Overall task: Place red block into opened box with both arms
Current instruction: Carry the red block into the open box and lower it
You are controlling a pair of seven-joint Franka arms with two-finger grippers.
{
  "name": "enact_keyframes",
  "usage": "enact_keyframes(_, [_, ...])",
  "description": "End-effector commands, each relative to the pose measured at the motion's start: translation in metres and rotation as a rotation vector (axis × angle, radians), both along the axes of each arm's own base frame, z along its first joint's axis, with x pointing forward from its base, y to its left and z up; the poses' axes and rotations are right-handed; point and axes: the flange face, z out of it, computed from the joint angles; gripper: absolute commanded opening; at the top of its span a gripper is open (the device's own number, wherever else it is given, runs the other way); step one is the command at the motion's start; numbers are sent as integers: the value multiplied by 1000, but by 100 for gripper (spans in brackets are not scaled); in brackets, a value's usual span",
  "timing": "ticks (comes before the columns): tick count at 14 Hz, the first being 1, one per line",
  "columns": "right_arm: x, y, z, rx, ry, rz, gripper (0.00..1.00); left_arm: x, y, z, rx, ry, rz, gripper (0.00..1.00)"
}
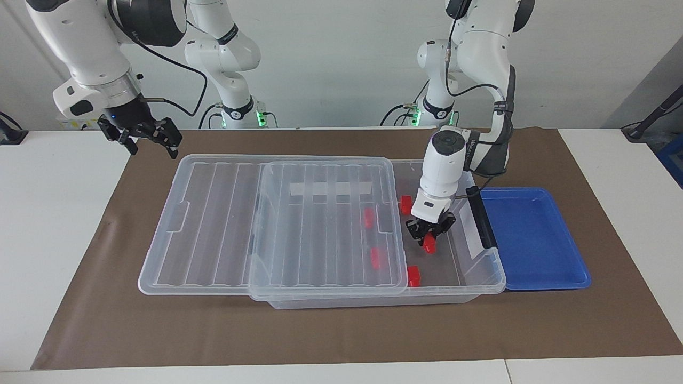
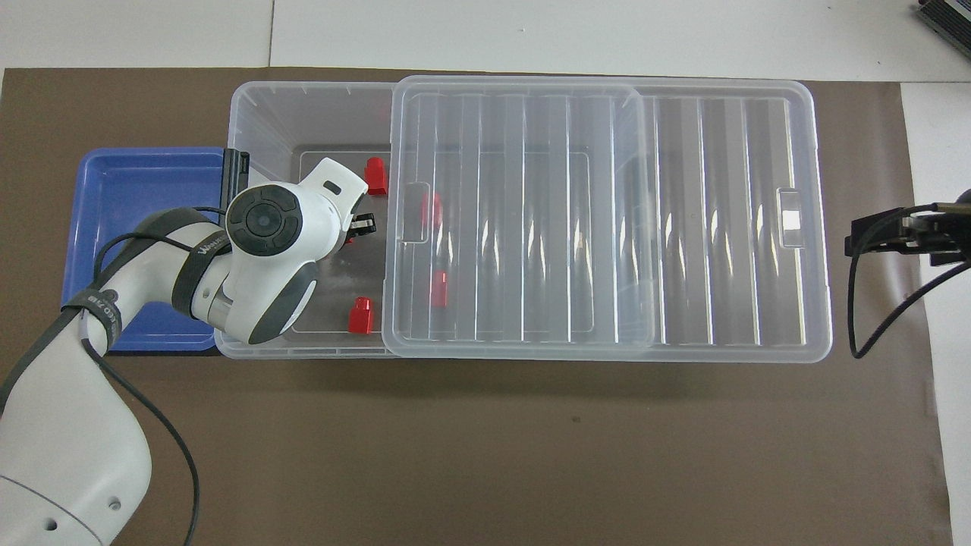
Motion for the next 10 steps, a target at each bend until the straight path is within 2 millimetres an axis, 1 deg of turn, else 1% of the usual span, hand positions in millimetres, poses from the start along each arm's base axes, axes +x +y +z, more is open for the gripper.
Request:
enact_keyframes(1, [-4,-1,3,12,-16,-9,100,2,1,-7,-1,-28,5,0])
enact_keyframes(2, [-4,0,3,12,-16,-7,100,2,0,-12,-4,-25,4,0])
enact_keyframes(3, [-4,1,3,12,-16,-6,100,3,3,-12,-5,-26,9,0])
enact_keyframes(4, [-4,5,3,12,-15,0,100,4,5,-12,-5,-27,11,3])
enact_keyframes(5, [-4,11,3,11,-15,13,100,5,5,-11,-5,-27,12,42])
enact_keyframes(6, [-4,12,1,6,-13,15,100,5,6,-11,-5,-27,15,92])
enact_keyframes(7, [-3,12,2,5,-14,16,100,5,8,-12,-2,-22,18,100])
enact_keyframes(8, [-3,11,1,2,-10,18,100,5,9,-13,-2,-20,25,100])
enact_keyframes(10, [-4,2,2,4,-8,3,100,3,4,-12,-8,-19,58,100])
